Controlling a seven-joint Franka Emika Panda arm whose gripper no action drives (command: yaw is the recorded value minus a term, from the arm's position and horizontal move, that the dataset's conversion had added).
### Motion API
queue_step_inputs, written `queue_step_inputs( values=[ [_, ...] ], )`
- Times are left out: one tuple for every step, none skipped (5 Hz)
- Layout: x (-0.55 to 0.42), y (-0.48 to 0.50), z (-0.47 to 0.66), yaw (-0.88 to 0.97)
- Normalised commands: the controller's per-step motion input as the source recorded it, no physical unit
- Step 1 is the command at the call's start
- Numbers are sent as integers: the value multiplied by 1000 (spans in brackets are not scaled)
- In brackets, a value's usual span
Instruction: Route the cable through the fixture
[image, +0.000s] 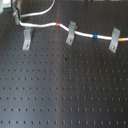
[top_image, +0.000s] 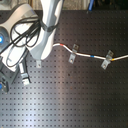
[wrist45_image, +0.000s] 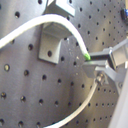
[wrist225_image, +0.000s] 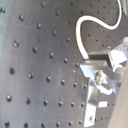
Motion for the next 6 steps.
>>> queue_step_inputs(
  values=[
    [-95,495,209,0],
    [95,368,323,0],
    [-44,57,511,-49],
    [-28,-79,92,0],
    [-62,-429,-102,14],
    [0,0,-15,0]
  ],
)
